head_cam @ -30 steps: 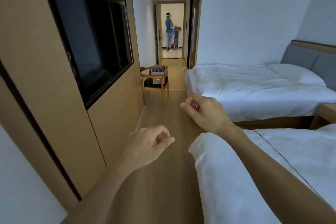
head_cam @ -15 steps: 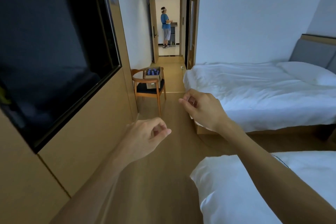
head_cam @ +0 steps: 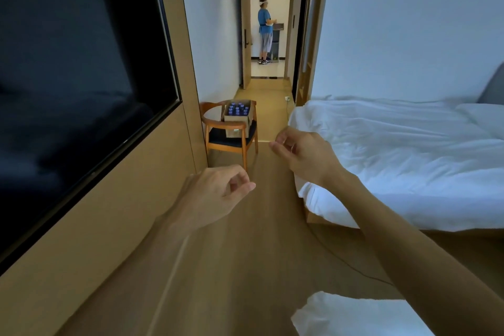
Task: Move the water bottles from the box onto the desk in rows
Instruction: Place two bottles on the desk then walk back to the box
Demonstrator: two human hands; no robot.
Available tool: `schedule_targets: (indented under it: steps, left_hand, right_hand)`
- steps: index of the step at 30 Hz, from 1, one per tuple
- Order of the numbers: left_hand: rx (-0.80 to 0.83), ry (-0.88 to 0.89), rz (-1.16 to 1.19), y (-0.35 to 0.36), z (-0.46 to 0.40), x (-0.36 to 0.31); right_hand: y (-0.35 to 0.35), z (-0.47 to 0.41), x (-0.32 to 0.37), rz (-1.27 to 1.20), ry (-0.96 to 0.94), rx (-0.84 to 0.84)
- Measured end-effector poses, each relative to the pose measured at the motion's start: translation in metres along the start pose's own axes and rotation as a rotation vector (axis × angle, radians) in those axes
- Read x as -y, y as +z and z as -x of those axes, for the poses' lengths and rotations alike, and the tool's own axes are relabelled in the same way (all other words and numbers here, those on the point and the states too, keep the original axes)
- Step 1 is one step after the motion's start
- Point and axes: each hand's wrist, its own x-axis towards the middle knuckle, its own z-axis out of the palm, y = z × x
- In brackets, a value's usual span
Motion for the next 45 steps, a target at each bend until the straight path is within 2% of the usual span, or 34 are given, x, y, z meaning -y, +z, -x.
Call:
schedule_targets:
  steps: [9,20,35,45]
  left_hand:
    - [0.040,0.021,0.013,0.044,-0.169,0.102]
    - [0.050,0.072,0.064,0.088,-0.351,0.188]
    - [0.060,-0.002,0.090,0.170,-0.604,0.283]
    - [0.076,-0.088,0.116,0.236,-0.755,0.380]
  right_hand:
    - [0.068,-0.160,-0.081,0.060,0.052,0.032]
    - [0.126,-0.325,-0.180,0.061,0.078,0.012]
    - [0.213,-0.562,-0.360,-0.029,0.057,0.038]
    - [0.295,-0.714,-0.459,-0.034,0.049,0.085]
